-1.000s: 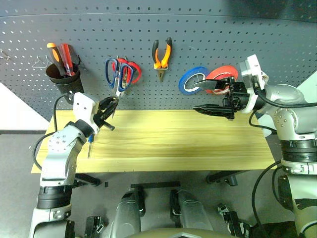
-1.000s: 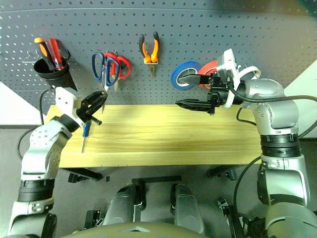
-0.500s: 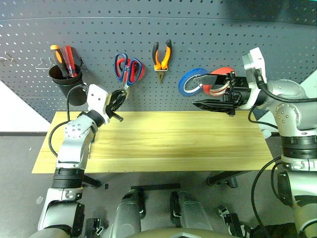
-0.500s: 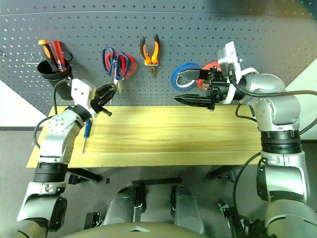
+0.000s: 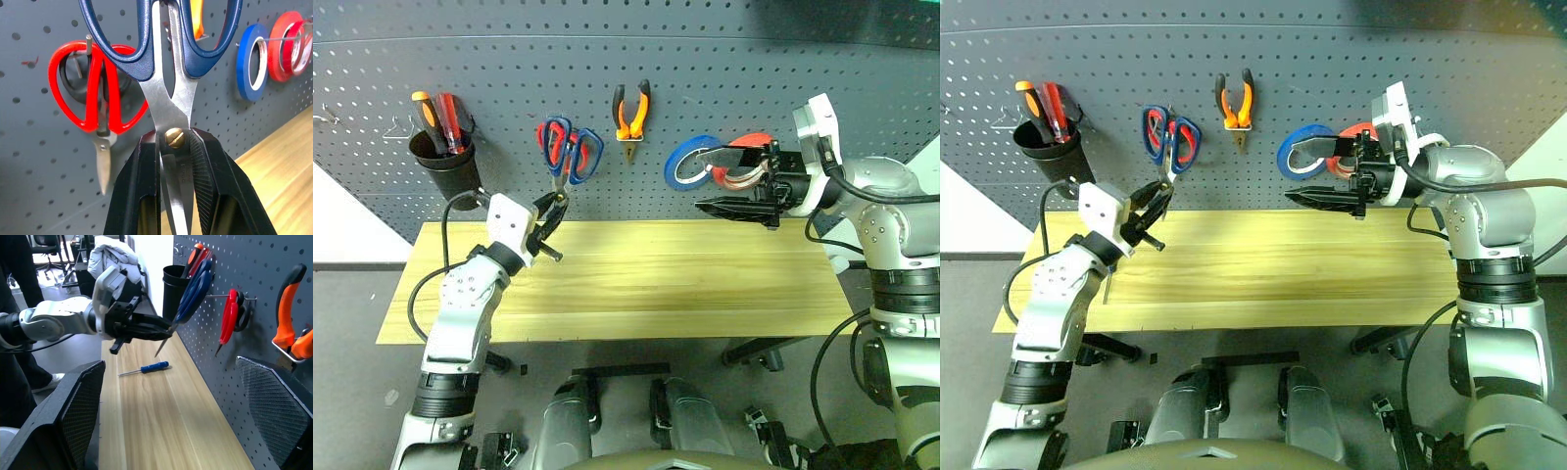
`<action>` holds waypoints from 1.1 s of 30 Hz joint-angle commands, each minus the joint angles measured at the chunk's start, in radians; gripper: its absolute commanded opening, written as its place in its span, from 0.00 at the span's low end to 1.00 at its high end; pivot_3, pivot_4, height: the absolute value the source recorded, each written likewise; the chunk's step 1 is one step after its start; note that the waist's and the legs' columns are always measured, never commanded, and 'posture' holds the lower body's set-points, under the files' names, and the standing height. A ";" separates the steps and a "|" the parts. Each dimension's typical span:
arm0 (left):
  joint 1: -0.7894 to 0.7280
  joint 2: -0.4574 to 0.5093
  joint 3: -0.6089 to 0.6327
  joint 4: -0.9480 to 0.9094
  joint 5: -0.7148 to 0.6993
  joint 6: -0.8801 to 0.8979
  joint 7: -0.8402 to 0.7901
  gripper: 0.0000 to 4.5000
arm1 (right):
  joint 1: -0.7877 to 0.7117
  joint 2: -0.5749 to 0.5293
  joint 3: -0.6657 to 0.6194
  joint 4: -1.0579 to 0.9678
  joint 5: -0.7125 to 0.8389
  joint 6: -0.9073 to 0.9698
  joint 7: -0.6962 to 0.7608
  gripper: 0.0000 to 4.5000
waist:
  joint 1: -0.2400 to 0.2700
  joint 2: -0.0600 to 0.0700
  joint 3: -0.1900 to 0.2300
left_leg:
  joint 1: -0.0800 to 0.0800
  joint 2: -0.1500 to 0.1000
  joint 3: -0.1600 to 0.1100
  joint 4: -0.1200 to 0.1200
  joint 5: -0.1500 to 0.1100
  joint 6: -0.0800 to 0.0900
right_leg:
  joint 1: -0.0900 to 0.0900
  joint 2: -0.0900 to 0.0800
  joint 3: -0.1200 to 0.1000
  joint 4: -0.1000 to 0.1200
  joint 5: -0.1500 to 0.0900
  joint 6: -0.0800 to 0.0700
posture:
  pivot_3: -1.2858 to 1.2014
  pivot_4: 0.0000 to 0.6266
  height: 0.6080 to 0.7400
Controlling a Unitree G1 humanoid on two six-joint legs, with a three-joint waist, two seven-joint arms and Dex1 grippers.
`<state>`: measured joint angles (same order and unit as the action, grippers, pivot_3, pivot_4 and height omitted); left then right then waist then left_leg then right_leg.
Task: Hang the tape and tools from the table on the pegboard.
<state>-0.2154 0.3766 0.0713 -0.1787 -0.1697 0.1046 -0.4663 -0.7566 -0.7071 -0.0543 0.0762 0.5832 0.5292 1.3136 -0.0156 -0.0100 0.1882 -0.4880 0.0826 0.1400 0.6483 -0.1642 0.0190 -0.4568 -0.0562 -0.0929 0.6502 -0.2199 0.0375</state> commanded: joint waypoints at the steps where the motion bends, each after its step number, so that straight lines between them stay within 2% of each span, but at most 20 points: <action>1: -0.015 0.011 0.014 -0.023 0.014 0.005 0.024 0.12 | -0.028 -0.002 -0.003 0.005 -0.006 -0.027 0.008 1.00 | 0.002 0.000 -0.001 | 0.000 0.000 0.000 0.000 0.000 0.000 | 0.000 0.000 0.000 0.000 0.000 0.000 | 0.49 0.15 0.92; 13: -0.103 -0.005 -0.004 0.122 0.069 0.013 0.092 0.12 | -0.041 0.012 -0.004 0.021 -0.010 -0.030 0.004 1.00 | 0.002 0.000 -0.003 | 0.002 0.000 0.000 0.001 0.000 0.000 | 0.002 0.000 0.000 0.001 0.000 0.000 | 0.49 0.16 0.92; 25: -0.343 -0.060 -0.027 0.553 0.131 -0.169 0.130 0.12 | -0.076 0.060 0.003 0.051 -0.013 -0.023 -0.028 1.00 | 0.004 0.000 -0.003 | 0.007 0.000 0.001 0.000 0.000 0.001 | 0.007 0.000 0.000 0.000 0.000 0.000 | 0.49 0.18 0.92; 30: -0.399 -0.090 -0.030 0.650 0.135 -0.162 0.143 0.12 | -0.075 0.065 0.007 0.056 -0.028 -0.041 -0.039 1.00 | 0.001 0.000 -0.003 | 0.007 0.000 0.001 0.001 -0.001 0.001 | 0.007 0.000 0.000 0.001 0.000 0.000 | 0.49 0.17 0.92; 31: -0.402 -0.095 -0.032 0.651 0.138 -0.157 0.153 0.27 | -0.074 0.065 0.008 0.056 -0.033 -0.048 -0.041 1.00 | 0.001 0.000 -0.003 | 0.007 0.000 0.001 0.000 -0.001 0.001 | 0.007 0.000 0.000 0.001 0.000 0.000 | 0.49 0.17 0.92; 32: -0.399 -0.099 -0.035 0.642 0.141 -0.152 0.156 0.31 | -0.070 0.066 0.010 0.054 -0.037 -0.053 -0.043 1.00 | 0.001 0.000 -0.003 | 0.007 0.000 0.001 0.001 0.000 0.001 | 0.007 0.000 0.000 0.001 0.000 0.000 | 0.49 0.17 0.92; 33: -0.394 -0.103 -0.037 0.632 0.143 -0.149 0.159 0.40 | -0.068 0.066 0.011 0.053 -0.039 -0.056 -0.043 1.00 | 0.001 0.000 -0.003 | 0.007 0.000 0.001 0.000 0.000 0.001 | 0.007 0.000 0.000 0.001 0.000 0.000 | 0.49 0.16 0.92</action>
<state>-0.5936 0.2726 0.0409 0.4877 -0.0330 -0.0340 -0.3187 -0.8020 -0.6439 -0.0349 0.1432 0.5471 0.4938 1.2732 -0.0148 -0.0102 0.1856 -0.4809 0.0823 0.1411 0.6487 -0.1647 0.0198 -0.4495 -0.0562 -0.0929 0.6508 -0.2202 0.0380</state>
